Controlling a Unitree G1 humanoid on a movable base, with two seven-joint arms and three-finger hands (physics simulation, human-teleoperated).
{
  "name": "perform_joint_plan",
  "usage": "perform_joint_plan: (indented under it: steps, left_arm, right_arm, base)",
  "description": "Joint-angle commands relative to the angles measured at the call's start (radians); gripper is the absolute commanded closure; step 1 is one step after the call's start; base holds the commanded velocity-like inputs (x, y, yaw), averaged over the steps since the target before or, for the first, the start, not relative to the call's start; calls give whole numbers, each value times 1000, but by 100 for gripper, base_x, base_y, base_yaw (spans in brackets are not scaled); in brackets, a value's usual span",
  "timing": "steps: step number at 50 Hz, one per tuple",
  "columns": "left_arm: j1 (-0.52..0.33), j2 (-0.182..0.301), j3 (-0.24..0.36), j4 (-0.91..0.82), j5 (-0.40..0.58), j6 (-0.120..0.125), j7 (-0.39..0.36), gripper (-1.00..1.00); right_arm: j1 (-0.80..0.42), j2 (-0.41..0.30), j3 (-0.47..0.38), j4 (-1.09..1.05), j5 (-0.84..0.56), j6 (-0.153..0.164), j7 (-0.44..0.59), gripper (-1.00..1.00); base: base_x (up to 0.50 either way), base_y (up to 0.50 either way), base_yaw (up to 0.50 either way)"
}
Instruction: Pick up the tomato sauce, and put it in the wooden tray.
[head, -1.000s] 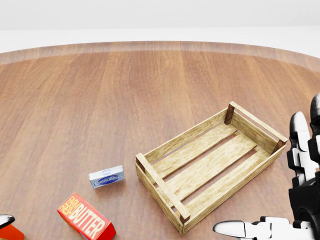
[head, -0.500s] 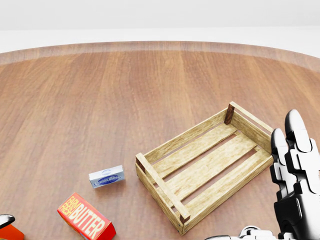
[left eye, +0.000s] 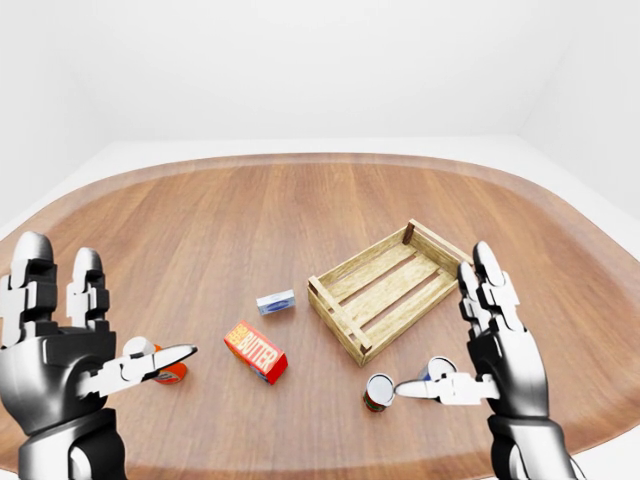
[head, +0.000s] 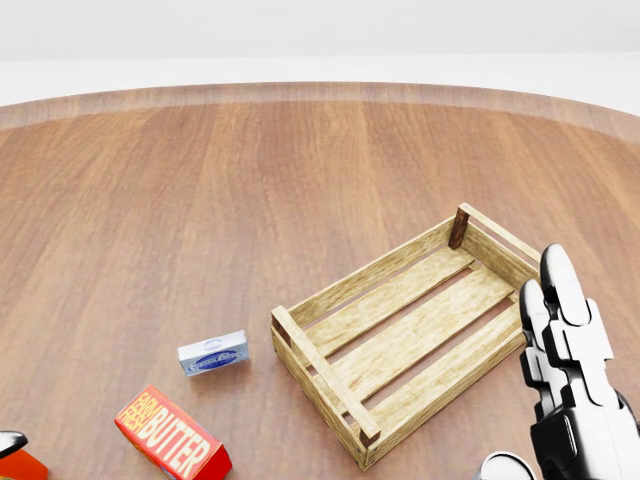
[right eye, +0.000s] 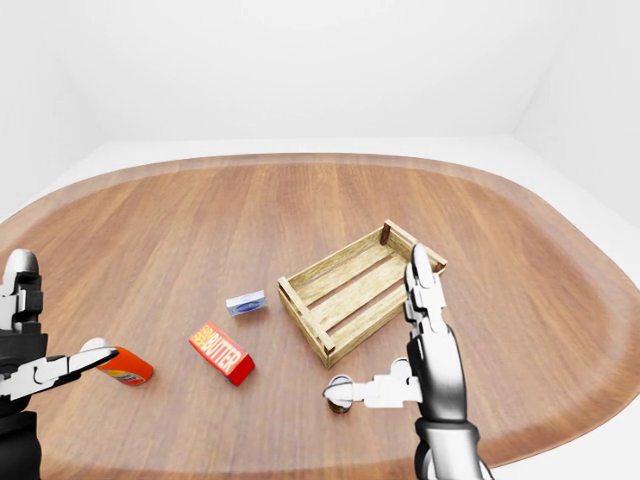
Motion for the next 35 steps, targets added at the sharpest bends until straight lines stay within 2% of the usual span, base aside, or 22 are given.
perform_joint_plan:
  steps: [1,12,15,18,29,35]
  left_arm:
    - [-1,0,6,1,-4,0,-2,-95]
    - [-4,2,5,12,-2,0,0,-95]
    - [-5,4,5,15,-3,0,1,-95]
    - [-6,6,8,19,-6,0,2,-95]
    - [-7,8,9,17,-8,0,4,-95]
    - [-7,8,9,12,-8,0,5,-95]
  right_arm:
    - [21,-14,20,29,-9,-33,-12,-100]
    - [34,-23,31,62,-18,-64,-21,-100]
    - [42,-29,49,90,-26,-88,-28,-100]
    - [44,-37,63,102,-31,-97,-37,-100]
    - [56,-54,77,110,-30,-109,-50,-100]
    - [75,-71,107,115,-48,-127,-69,-100]
  base:
    - [0,0,0]
    - [0,0,0]
    - [0,0,0]
    - [0,0,0]
    - [0,0,0]
    - [0,0,0]
